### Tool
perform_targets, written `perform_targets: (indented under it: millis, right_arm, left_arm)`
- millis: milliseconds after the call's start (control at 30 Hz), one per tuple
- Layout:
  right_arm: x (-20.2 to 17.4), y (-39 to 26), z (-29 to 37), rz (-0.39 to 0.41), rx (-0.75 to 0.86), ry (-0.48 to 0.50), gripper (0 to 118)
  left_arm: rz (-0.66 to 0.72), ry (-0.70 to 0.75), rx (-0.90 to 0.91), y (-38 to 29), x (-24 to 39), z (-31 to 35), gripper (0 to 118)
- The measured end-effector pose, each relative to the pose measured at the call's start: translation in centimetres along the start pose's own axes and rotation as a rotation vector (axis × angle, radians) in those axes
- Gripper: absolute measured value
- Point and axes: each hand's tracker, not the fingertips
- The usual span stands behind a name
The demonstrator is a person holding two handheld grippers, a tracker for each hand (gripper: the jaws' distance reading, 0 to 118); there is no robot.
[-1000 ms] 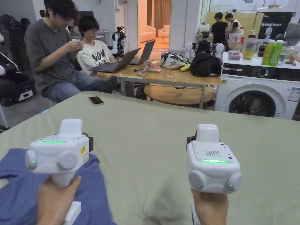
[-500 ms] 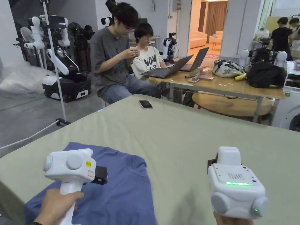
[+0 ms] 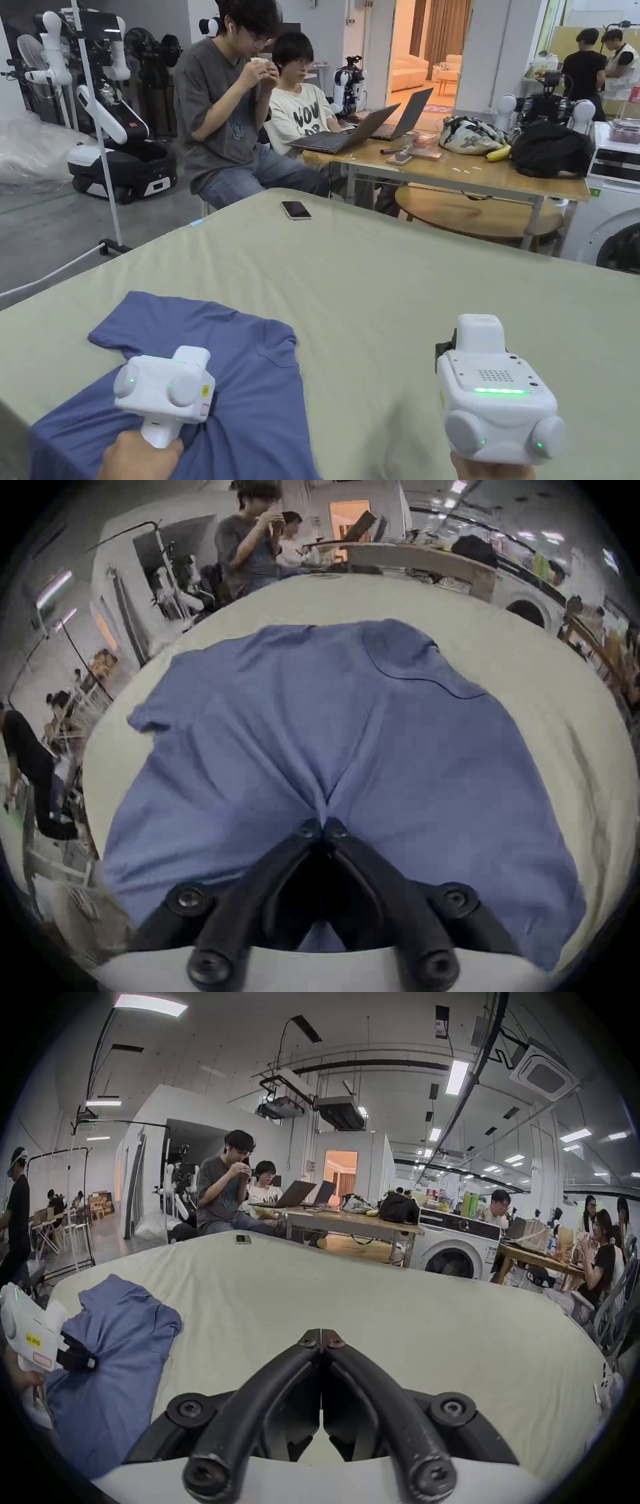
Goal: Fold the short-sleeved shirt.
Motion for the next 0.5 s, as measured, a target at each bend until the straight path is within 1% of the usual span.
perform_targets:
  millis: [67,200,267,367,500]
  right_arm:
    - [0.5,-0.2,0.2,0.005,0.004,-0.01,0]
    - [2.0,0.0,0.9,0.004,0.006,-0.027,0]
    - [3.0,0.3,1.4,-0.004,0.015,-0.038,0]
    - [4.6,0.8,2.0,-0.009,0.028,-0.063,0]
    - [6.9,1.2,3.1,-0.012,0.04,-0.101,0]
  left_arm:
    - [0.073,-0.047,0.035,0.3,-1.4,0.6,0]
    - [0.122,-0.119,0.17,2.3,-2.2,4.4,0]
    - [0.131,-0.131,0.214,3.9,-2.0,6.3,0]
    - [0.151,-0.192,0.309,6.6,-1.2,9.1,0]
    - [0.098,-0.279,0.404,10.2,2.9,13.7,0]
